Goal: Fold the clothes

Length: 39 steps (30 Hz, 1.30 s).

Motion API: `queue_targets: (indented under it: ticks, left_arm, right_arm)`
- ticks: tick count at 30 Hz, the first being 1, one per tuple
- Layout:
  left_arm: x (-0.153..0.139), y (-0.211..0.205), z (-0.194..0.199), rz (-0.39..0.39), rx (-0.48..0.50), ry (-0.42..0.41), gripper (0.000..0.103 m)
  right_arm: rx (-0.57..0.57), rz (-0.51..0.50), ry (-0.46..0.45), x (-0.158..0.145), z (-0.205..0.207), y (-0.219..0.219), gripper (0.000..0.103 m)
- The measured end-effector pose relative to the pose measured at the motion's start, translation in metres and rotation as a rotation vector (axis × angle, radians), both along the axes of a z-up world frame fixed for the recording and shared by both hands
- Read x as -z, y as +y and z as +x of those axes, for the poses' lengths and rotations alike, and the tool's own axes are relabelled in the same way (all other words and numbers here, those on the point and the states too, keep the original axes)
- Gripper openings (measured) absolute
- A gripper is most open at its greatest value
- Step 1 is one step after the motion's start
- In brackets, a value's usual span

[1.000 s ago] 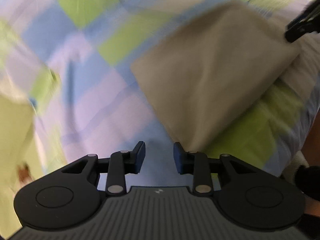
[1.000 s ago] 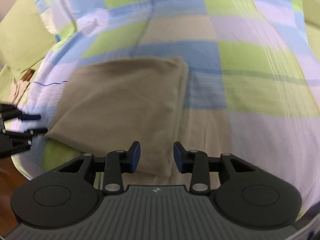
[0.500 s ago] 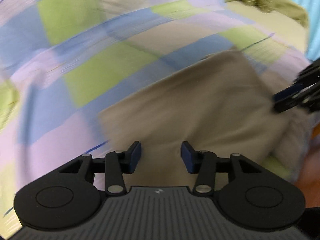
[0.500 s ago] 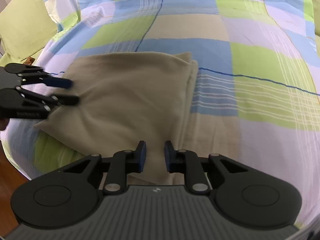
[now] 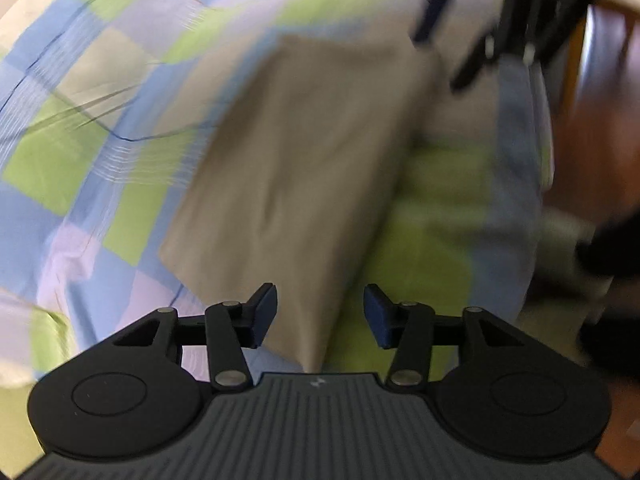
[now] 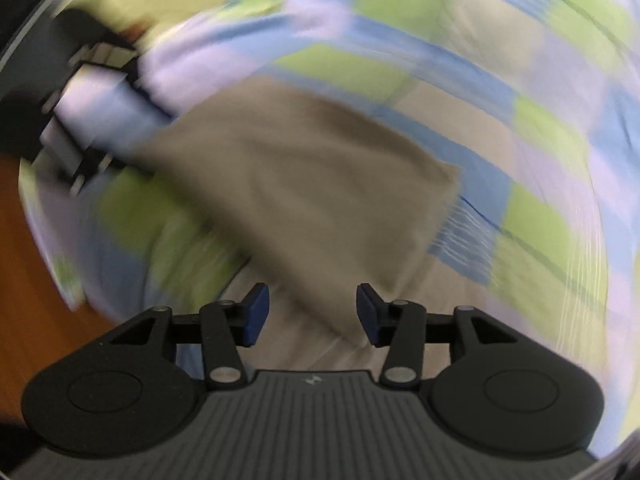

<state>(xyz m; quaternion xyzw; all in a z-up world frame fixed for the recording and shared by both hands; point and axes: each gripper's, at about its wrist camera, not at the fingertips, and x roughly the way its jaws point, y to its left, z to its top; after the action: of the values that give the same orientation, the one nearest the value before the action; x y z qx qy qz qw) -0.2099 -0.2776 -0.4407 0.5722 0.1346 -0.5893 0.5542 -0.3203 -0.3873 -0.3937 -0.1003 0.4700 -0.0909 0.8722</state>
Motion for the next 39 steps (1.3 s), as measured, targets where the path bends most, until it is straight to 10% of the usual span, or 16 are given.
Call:
queue_targets:
  ticks: [3, 7, 19, 22, 25, 30, 39]
  left_arm:
    - [0.002, -0.01, 0.005, -0.017, -0.011, 0.013, 0.052]
    - [0.003, -0.016, 0.005, -0.006, -0.041, 0.052, 0.012]
    - [-0.007, -0.01, -0.035, -0.027, -0.173, 0.159, 0.012]
    - [-0.004, -0.005, -0.029, -0.029, -0.228, 0.139, 0.026]
    - [-0.01, 0.006, -0.017, -0.032, -0.296, 0.146, 0.051]
    - [-0.019, 0.028, 0.012, 0.035, -0.514, 0.173, 0.051]
    - [-0.061, -0.018, 0.037, -0.053, -1.121, 0.484, 0.056]
  right_arm:
    - [-0.113, -0.194, 0.023, 0.02, 0.006, 0.015, 0.043]
    - [-0.21, -0.27, 0.033, 0.029, 0.014, 0.01, 0.012]
    - [-0.36, -0.383, 0.102, 0.007, -0.009, -0.019, 0.009]
    - [-0.332, -0.348, 0.167, 0.02, -0.012, -0.018, 0.022]
    - [-0.248, -0.281, 0.169, 0.016, -0.013, -0.018, 0.033]
    - [0.047, -0.14, 0.204, -0.005, -0.019, -0.028, 0.033]
    - [0.568, 0.317, -0.227, -0.064, -0.038, -0.059, 0.06]
